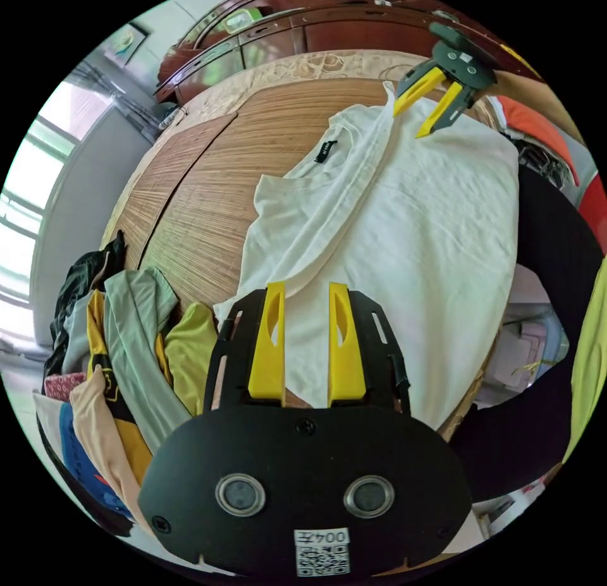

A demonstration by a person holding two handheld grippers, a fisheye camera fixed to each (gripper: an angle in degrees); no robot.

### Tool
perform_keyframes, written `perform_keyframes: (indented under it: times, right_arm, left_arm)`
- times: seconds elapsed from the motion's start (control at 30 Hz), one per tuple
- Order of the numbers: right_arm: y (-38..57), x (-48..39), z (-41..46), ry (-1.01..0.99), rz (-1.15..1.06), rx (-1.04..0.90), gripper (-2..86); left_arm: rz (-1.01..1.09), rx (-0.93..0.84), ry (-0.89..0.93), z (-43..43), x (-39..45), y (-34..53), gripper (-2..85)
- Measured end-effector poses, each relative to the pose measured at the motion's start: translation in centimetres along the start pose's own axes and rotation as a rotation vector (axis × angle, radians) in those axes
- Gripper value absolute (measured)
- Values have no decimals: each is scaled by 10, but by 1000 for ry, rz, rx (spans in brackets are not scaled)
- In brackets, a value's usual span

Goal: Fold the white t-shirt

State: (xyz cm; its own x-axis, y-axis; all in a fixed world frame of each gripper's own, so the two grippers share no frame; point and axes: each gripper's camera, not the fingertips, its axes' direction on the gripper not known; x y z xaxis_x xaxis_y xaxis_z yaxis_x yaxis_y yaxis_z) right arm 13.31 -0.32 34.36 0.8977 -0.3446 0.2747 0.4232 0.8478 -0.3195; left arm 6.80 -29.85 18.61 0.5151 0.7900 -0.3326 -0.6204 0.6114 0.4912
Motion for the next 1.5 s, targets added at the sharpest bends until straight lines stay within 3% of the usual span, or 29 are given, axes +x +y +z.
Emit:
perform_keyframes:
  times: [0.27, 0.5, 0.6, 0.8, 0.9, 0.97, 1.1, 1.2, 1.33, 1.5]
  right_arm:
    - [-23, 28, 19, -94, -83, -80, 121]
    - [-21, 64, 19, -170, -42, -67, 23]
    - [-21, 83, 14, -186, 27, -36, 18]
    - [-14, 122, 33, -260, 304, -48, 51]
    - [-2, 130, 33, -212, 432, -19, 61]
    - [9, 131, 23, -161, 501, 13, 59]
    - [41, 111, -11, -218, 534, 127, 52]
    - [60, 80, -22, -271, 485, 109, 51]
    - [80, 39, -16, -242, 442, -8, 47]
    - [100, 27, -14, -148, 466, -42, 31]
  left_arm:
    - [145, -79, 63, 27, -31, -24, 28]
    - [40, -55, 162, 14, -94, -28, 5]
    - [-128, -17, 211, 4, -146, -24, 3]
    - [-676, 55, 296, 7, -247, 20, 2]
    - [-870, 310, 298, -28, -268, 63, 2]
    - [-879, 430, 254, -64, -268, 86, 2]
    - [-698, 445, 208, -107, -248, 97, 2]
    - [-557, 303, 156, -114, -221, 89, 2]
    - [-609, -2, 102, -83, -223, 88, 2]
    - [-749, 192, 77, -163, -244, 130, 2]
